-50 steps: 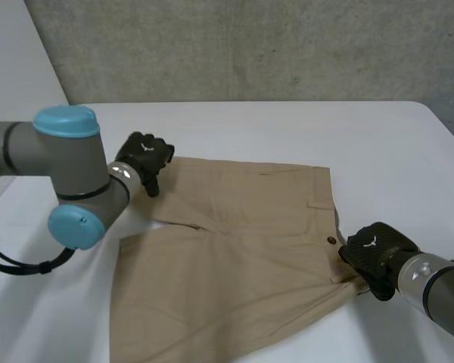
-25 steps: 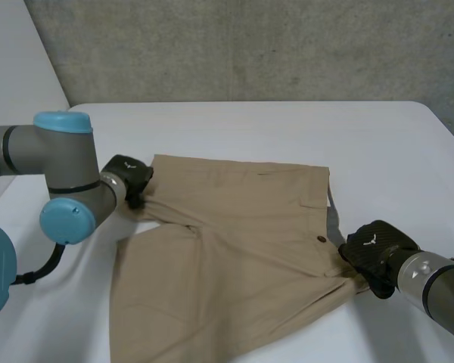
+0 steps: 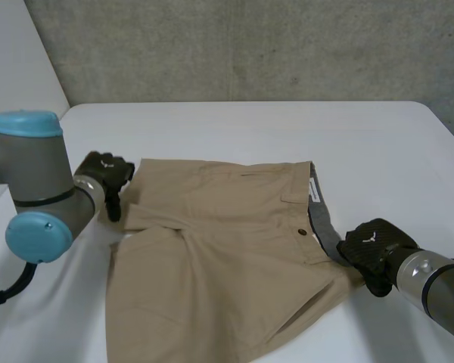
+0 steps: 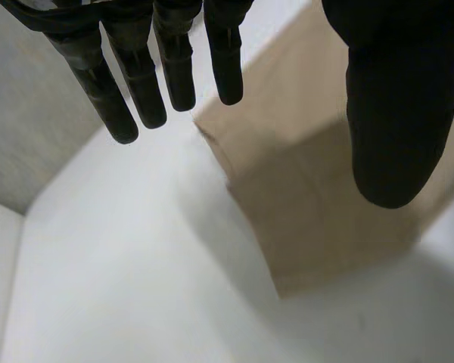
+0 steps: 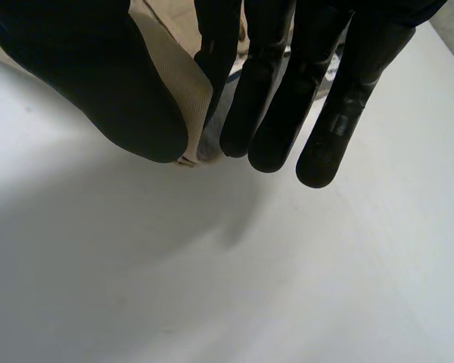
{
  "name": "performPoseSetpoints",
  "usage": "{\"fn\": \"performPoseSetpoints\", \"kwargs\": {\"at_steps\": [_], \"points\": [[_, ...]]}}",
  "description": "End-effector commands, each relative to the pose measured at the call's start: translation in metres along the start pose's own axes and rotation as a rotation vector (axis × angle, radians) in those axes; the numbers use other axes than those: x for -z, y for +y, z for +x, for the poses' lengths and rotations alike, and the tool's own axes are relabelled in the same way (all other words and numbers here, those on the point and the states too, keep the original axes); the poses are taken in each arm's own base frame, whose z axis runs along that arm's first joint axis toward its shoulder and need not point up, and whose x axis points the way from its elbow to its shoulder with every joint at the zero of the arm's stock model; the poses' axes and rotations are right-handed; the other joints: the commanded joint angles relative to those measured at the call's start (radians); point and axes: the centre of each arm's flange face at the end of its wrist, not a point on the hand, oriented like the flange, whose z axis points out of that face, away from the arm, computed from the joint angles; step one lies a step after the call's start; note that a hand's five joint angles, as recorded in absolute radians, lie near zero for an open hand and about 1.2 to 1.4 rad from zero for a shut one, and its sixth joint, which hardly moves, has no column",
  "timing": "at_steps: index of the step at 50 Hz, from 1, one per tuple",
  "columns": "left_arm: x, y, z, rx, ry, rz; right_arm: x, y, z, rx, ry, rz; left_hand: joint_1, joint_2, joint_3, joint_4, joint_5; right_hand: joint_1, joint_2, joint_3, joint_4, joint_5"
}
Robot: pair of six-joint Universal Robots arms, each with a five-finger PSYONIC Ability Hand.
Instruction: Fold the shorts.
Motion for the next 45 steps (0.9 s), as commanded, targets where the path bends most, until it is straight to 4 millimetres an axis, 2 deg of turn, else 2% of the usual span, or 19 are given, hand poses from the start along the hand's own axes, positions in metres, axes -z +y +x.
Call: {"fn": "performPoseSetpoints", "kwargs": {"at_steps": [1, 3, 4, 6, 7, 17, 24, 30, 34, 35, 37, 39, 45], "points": [[0.039, -0.03, -0.01, 0.015, -0.037, 0.099, 0.005, -0.005, -0.001, -0.002, 0.012, 0.029, 0.002, 0.01, 0.005, 0.019, 0.02, 0.418, 0.212, 0.21, 0.201, 0.227], [0.049, -0.03, -0.011, 0.028, -0.037, 0.103, 0.006, -0.007, -0.002, 0.002, 0.015, 0.044, 0.004, 0.013, 0.008, 0.022, 0.023, 0.249, 0.044, 0.041, 0.033, 0.059], [0.059, -0.031, -0.01, 0.041, -0.033, 0.106, 0.008, -0.009, -0.004, 0.006, 0.021, 0.06, 0.004, 0.013, 0.008, 0.022, 0.023, 0.022, -0.184, -0.186, -0.195, -0.168], [0.07, -0.031, -0.008, 0.058, -0.025, 0.112, 0.01, -0.01, -0.006, 0.013, 0.025, 0.079, 0.004, 0.013, 0.008, 0.022, 0.023, -0.115, -0.321, -0.323, -0.332, -0.305], [0.082, -0.031, -0.004, 0.075, -0.015, 0.12, 0.013, -0.012, -0.006, 0.019, 0.032, 0.104, 0.007, 0.016, 0.011, 0.024, 0.026, -0.174, -0.379, -0.382, -0.39, -0.364], [0.149, -0.01, 0.036, 0.191, 0.113, 0.103, 0.026, -0.016, -0.024, 0.055, -0.055, 0.27, 0.016, 0.025, 0.02, 0.033, 0.035, -0.353, -0.559, -0.561, -0.57, -0.543], [0.172, 0.006, 0.053, 0.229, 0.17, 0.068, 0.03, -0.005, -0.043, 0.129, -0.141, 0.281, 0.016, 0.025, 0.02, 0.033, 0.035, -0.38, -0.585, -0.588, -0.597, -0.57], [0.18, 0.013, 0.056, 0.231, 0.179, 0.05, 0.03, 0.003, -0.046, 0.201, -0.142, 0.262, 0.016, 0.025, 0.02, 0.033, 0.035, -0.391, -0.597, -0.6, -0.608, -0.582], [0.186, 0.016, 0.058, 0.23, 0.185, 0.047, 0.023, 0.007, -0.036, 0.208, -0.108, 0.253, 0.013, 0.022, 0.017, 0.03, 0.032, -0.353, -0.559, -0.562, -0.57, -0.544], [0.188, 0.017, 0.057, 0.231, 0.183, 0.048, 0.02, 0.007, -0.032, 0.211, -0.089, 0.259, 0.013, 0.022, 0.017, 0.03, 0.032, -0.269, -0.475, -0.477, -0.486, -0.459], [0.191, 0.02, 0.058, 0.231, 0.187, 0.046, 0.018, 0.005, -0.029, 0.218, -0.07, 0.278, 0.013, 0.022, 0.017, 0.03, 0.032, -0.008, -0.214, -0.217, -0.225, -0.199], [0.194, 0.021, 0.058, 0.231, 0.189, 0.045, 0.013, 0.001, -0.026, 0.22, -0.059, 0.317, 0.01, 0.019, 0.014, 0.027, 0.029, 0.415, 0.21, 0.207, 0.199, 0.225], [0.206, 0.025, 0.067, 0.241, 0.223, 0.048, -0.006, -0.008, -0.02, 0.176, -0.051, 0.335, 0.01, 0.019, 0.014, 0.027, 0.029, 0.418, 0.212, 0.21, 0.201, 0.227]]}}
